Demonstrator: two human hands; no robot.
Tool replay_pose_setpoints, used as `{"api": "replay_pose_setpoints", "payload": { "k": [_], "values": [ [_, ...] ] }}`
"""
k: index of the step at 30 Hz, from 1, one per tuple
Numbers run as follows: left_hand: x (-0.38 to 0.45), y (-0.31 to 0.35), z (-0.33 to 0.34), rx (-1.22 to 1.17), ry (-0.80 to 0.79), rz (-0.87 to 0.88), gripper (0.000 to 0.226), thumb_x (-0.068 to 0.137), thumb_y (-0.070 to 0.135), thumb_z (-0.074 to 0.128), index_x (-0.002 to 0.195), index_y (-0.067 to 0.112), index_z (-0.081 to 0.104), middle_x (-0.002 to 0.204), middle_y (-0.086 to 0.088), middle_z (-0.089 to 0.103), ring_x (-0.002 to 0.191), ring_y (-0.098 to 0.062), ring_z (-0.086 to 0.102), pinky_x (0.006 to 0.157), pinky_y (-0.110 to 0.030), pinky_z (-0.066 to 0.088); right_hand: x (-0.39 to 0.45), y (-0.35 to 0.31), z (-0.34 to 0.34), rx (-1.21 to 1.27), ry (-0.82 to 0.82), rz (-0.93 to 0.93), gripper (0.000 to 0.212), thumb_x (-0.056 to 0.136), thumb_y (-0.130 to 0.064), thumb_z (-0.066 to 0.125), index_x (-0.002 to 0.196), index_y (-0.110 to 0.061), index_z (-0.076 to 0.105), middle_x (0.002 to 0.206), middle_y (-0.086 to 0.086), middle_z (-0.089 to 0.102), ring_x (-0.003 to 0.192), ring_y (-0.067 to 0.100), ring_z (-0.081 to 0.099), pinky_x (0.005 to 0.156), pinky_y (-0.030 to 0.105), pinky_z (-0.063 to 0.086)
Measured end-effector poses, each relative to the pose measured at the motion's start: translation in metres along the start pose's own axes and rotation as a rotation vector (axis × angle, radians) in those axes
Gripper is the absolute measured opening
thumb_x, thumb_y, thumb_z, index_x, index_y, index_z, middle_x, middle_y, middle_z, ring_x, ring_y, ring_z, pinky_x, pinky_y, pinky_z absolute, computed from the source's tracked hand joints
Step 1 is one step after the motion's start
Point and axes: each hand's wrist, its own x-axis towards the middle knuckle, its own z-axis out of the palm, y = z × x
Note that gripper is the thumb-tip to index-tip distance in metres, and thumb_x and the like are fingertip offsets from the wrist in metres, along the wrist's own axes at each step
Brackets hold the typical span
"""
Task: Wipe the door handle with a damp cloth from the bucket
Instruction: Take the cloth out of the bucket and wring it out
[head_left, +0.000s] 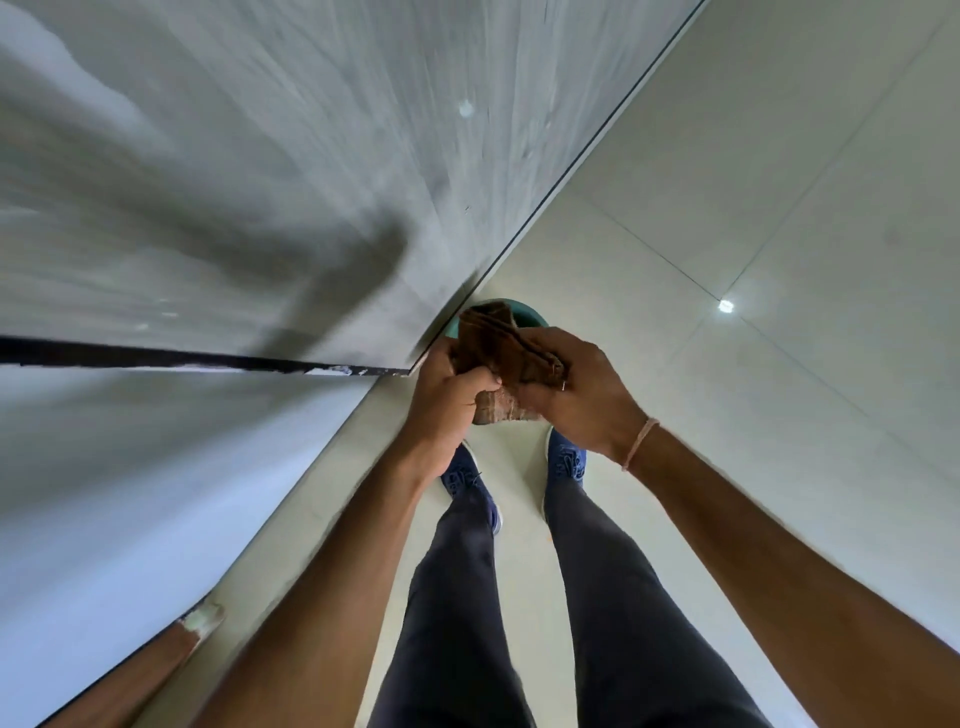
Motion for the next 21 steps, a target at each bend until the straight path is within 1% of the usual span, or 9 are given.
{"api": "replay_pose_setpoints", "payload": {
  "k": [3,7,9,11,13,16,17,19,21],
  "values": [
    [-0.037,0.024,-0.008,0.054,-0.059,-0.005,0.033,0.079,0.005,0.070,0.106,0.022,0.062,0.092,0.001,0.068,0.083,-0.008,0.068,0.063,-0.017,0.054,-0.027,-0.037,-0.008,-0.083,-0.037,-0.018,0.070,0.072,-0.024,0.062,0.142,-0.020,0.063,0.123,-0.011,0.062,0.107,0.002,0.056,0.092,0.001,0.036],
    [-0.078,0.054,-0.031,0.010,-0.186,-0.012,0.048,0.076,-0.001,0.063,0.118,0.022,0.069,0.096,0.003,0.076,0.094,-0.015,0.072,0.073,-0.025,0.060,-0.058,-0.083,-0.011,-0.151,-0.017,0.023,0.085,0.067,-0.029,0.062,0.151,-0.025,0.054,0.145,-0.002,0.061,0.123,0.007,0.053,0.102,0.014,0.041],
    [-0.093,0.067,-0.043,-0.045,-0.219,-0.025,0.046,0.076,-0.002,0.062,0.117,0.017,0.071,0.097,-0.002,0.076,0.095,-0.017,0.073,0.078,-0.030,0.061,-0.070,-0.100,-0.011,-0.120,0.061,0.025,0.073,0.067,-0.033,0.065,0.139,-0.027,0.065,0.132,-0.002,0.070,0.114,0.014,0.065,0.103,0.034,0.054],
    [-0.108,0.078,-0.054,-0.070,-0.222,-0.022,0.044,0.074,0.005,0.063,0.116,0.017,0.071,0.100,-0.003,0.075,0.097,-0.019,0.072,0.080,-0.032,0.061,-0.080,-0.111,-0.010,-0.059,0.143,0.039,0.051,0.070,-0.034,0.070,0.120,-0.023,0.075,0.110,0.000,0.078,0.099,0.022,0.073,0.094,0.047,0.061],
    [-0.123,0.088,-0.062,-0.067,-0.240,-0.013,0.042,0.080,0.014,0.065,0.122,0.019,0.071,0.107,-0.002,0.076,0.103,-0.017,0.073,0.082,-0.032,0.062,-0.086,-0.118,-0.007,0.003,0.191,0.031,0.034,0.077,-0.029,0.079,0.109,-0.017,0.079,0.099,0.003,0.080,0.096,0.021,0.075,0.091,0.046,0.063],
    [-0.145,0.095,-0.069,-0.078,-0.222,0.010,0.046,0.091,0.025,0.066,0.136,0.019,0.069,0.123,-0.004,0.077,0.118,-0.021,0.072,0.095,-0.039,0.063,-0.096,-0.129,-0.002,0.116,0.197,-0.015,0.022,0.089,-0.022,0.085,0.107,-0.011,0.078,0.093,-0.002,0.078,0.086,0.000,0.073,0.078,0.019,0.060],
    [-0.153,0.096,-0.070,-0.087,-0.201,0.025,0.045,0.094,0.027,0.066,0.138,0.019,0.069,0.126,-0.004,0.077,0.120,-0.023,0.071,0.099,-0.044,0.062,-0.099,-0.133,0.000,0.161,0.174,-0.020,0.021,0.091,-0.022,0.084,0.107,-0.010,0.077,0.092,-0.004,0.077,0.083,-0.003,0.072,0.075,0.015,0.057],
    [-0.169,0.094,-0.070,-0.101,-0.148,0.053,0.041,0.102,0.029,0.062,0.141,0.017,0.068,0.131,-0.008,0.076,0.123,-0.026,0.072,0.105,-0.052,0.060,-0.104,-0.139,0.006,0.263,0.110,-0.002,0.021,0.093,-0.027,0.082,0.106,-0.012,0.076,0.097,-0.001,0.079,0.090,0.007,0.074,0.079,0.023,0.059],
    [-0.189,0.085,-0.070,-0.126,-0.067,0.090,0.037,0.109,0.029,0.057,0.143,0.017,0.066,0.137,-0.012,0.074,0.127,-0.030,0.070,0.109,-0.056,0.057,-0.109,-0.145,0.013,0.343,0.033,0.011,0.030,0.089,-0.035,0.084,0.108,-0.014,0.075,0.107,0.007,0.080,0.104,0.023,0.077,0.090,0.041,0.064]
  ]
}}
